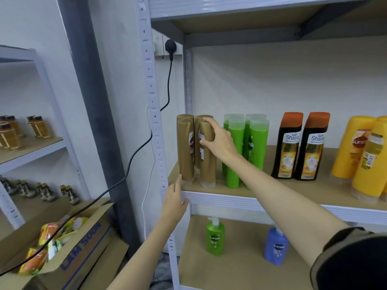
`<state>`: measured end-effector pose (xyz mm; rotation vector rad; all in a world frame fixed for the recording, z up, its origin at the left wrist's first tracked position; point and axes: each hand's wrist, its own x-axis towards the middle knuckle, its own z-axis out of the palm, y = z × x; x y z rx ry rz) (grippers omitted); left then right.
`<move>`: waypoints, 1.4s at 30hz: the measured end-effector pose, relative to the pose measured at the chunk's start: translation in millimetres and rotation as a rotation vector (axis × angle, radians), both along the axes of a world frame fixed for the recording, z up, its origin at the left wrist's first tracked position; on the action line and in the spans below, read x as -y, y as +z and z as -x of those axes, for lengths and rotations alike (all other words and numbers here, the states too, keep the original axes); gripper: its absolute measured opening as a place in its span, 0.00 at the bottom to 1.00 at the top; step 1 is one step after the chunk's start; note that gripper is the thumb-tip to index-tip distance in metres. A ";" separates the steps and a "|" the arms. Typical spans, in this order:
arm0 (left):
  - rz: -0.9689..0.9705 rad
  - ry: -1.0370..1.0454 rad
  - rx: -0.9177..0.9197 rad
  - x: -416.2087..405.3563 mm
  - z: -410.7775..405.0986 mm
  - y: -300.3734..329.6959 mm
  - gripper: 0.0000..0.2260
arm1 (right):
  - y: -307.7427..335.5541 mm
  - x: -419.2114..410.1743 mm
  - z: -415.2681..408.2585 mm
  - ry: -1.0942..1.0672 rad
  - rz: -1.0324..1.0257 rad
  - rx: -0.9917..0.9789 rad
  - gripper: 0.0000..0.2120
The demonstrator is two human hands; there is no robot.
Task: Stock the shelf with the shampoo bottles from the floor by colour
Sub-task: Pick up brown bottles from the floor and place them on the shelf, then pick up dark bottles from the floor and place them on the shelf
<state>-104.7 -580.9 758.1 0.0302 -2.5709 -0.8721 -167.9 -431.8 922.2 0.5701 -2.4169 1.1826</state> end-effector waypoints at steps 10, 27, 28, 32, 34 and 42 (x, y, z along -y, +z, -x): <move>0.082 -0.011 0.079 3.4 0.4 4.4 0.34 | -2.0 -0.7 -17.1 -0.026 0.062 0.055 0.43; 0.062 0.085 0.166 -95.3 -100.9 -71.5 0.22 | -120.2 -123.5 -118.7 0.071 -0.034 0.162 0.31; 0.069 0.084 0.218 -101.1 -106.8 -88.1 0.22 | -139.4 -133.6 -120.3 0.066 -0.042 0.199 0.28; 0.075 0.040 0.393 -115.9 -128.8 -173.5 0.20 | -241.8 -163.6 -130.8 0.094 -0.142 0.444 0.24; 0.079 0.042 0.457 -118.8 -135.8 -227.0 0.20 | -313.0 -173.2 -135.1 0.123 -0.212 0.583 0.26; 0.090 0.082 0.665 -94.9 -151.2 -495.9 0.19 | -635.7 -169.5 -159.1 0.276 -0.315 0.913 0.31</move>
